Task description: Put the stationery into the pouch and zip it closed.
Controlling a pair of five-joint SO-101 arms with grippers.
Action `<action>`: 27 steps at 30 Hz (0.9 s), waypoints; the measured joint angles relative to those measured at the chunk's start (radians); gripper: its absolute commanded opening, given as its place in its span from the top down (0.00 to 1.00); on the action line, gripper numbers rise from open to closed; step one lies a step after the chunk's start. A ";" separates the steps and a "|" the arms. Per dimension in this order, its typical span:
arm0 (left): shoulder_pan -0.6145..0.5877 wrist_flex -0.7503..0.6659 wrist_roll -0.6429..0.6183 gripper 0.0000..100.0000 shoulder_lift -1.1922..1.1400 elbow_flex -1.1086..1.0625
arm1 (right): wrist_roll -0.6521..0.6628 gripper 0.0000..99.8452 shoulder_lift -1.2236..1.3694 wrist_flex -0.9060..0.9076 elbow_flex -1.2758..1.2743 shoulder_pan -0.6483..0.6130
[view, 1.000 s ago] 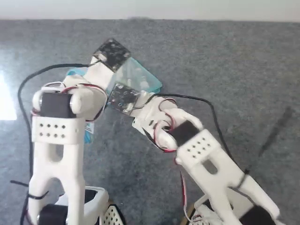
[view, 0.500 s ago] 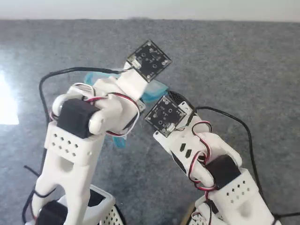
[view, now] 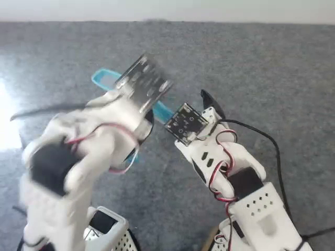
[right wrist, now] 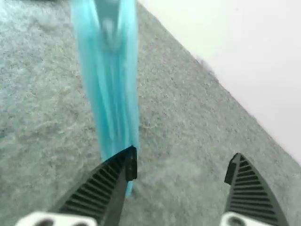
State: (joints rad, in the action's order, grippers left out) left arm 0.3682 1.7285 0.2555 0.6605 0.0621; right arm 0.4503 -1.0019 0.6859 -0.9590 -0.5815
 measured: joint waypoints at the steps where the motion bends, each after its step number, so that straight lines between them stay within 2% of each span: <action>1: 0.014 0.000 0.000 0.99 0.031 -0.006 | 0.003 0.71 0.040 -0.018 0.002 0.002; 6: 0.153 0.005 -0.064 0.99 0.147 -0.110 | 0.005 0.71 0.209 -0.034 0.064 0.006; 10: 0.209 0.003 -0.094 0.99 0.175 -0.193 | 0.003 0.71 0.207 0.011 0.081 -0.026; 16: 0.224 0.000 -0.094 0.99 0.207 -0.269 | 0.018 0.71 0.005 0.199 0.083 -0.087; 20: 0.226 -0.002 -0.094 0.99 0.215 -0.296 | 0.126 0.69 -0.181 0.341 0.066 -0.109; 24: 0.227 -0.003 -0.092 0.99 0.258 -0.353 | 0.192 0.68 -0.334 0.367 0.002 -0.161; 27: 0.227 -0.003 -0.092 0.99 0.292 -0.407 | 0.216 0.68 -0.358 0.370 -0.005 -0.175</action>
State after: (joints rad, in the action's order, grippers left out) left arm 0.5953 1.7254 0.1634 0.9521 -0.3445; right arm 0.6667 -1.3594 1.0556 -0.9636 -0.7564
